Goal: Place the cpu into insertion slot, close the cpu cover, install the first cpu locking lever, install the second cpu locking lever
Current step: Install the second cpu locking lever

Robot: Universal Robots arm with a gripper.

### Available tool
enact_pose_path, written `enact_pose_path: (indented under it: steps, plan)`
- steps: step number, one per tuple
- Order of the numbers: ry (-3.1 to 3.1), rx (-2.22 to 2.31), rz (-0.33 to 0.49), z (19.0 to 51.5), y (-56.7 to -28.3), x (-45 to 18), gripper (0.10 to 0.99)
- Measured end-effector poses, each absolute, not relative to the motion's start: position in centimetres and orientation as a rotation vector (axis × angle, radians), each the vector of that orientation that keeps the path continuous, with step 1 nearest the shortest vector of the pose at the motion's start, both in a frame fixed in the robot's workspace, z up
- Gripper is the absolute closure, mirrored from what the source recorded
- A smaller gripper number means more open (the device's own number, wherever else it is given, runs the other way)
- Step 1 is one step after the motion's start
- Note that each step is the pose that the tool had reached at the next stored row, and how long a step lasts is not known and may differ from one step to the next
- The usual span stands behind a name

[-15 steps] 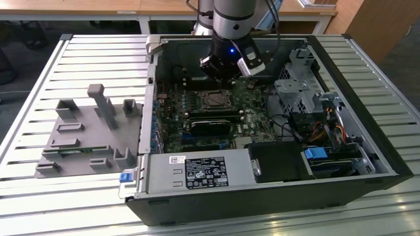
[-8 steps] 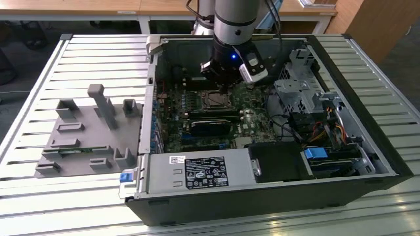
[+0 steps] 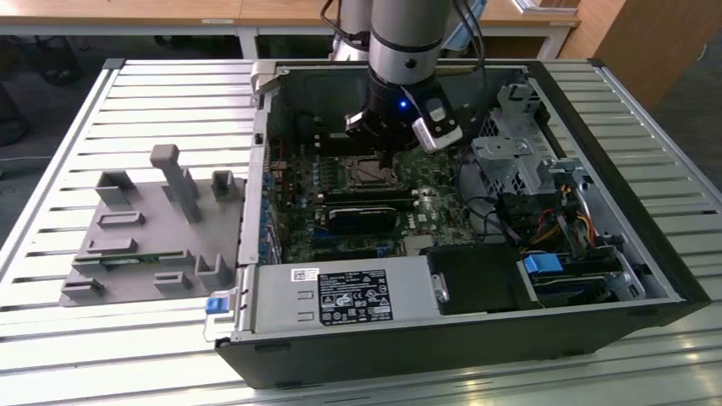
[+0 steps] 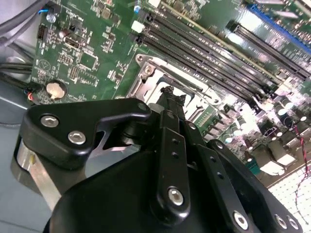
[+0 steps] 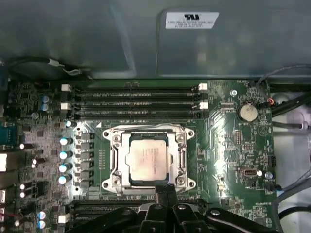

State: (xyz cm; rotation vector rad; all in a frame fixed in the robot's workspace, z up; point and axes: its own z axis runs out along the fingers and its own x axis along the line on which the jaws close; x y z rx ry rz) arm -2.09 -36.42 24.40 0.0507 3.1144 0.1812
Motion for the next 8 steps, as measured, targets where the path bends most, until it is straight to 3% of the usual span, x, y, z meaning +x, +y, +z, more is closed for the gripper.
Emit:
enact_pose_path:
  steps: [8]
  plan:
    - [3.114,0.051,0.182,24.16,-37.13,-2.15,0.98]
